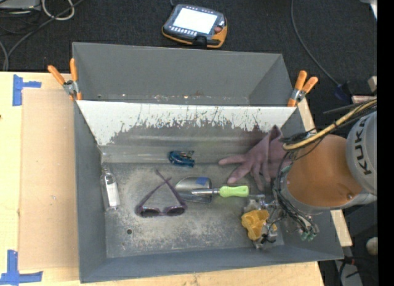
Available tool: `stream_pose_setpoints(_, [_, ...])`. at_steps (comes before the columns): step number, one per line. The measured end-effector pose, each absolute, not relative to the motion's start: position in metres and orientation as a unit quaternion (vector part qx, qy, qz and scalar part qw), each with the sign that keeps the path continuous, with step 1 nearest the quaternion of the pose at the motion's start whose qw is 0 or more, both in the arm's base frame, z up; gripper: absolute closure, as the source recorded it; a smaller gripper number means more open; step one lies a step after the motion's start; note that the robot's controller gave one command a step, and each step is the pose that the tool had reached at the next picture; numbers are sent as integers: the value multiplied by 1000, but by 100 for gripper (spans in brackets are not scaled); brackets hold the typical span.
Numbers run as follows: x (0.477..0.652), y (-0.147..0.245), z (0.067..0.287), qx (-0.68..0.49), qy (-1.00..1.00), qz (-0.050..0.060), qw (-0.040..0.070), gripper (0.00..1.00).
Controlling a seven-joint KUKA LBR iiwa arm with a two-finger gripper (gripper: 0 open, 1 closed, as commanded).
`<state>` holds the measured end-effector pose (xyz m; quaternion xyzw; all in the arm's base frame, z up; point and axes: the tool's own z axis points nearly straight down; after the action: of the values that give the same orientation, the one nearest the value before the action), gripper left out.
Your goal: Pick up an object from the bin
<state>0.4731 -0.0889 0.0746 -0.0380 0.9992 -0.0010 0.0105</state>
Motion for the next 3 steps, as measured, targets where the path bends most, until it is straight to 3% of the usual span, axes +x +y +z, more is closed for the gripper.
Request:
stream_pose_setpoints(1, [470, -88, 90, -39, 999, 0, 5, 100])
stream_pose_setpoints(3, [472, -88, 146, -39, 999, 0, 8, 100])
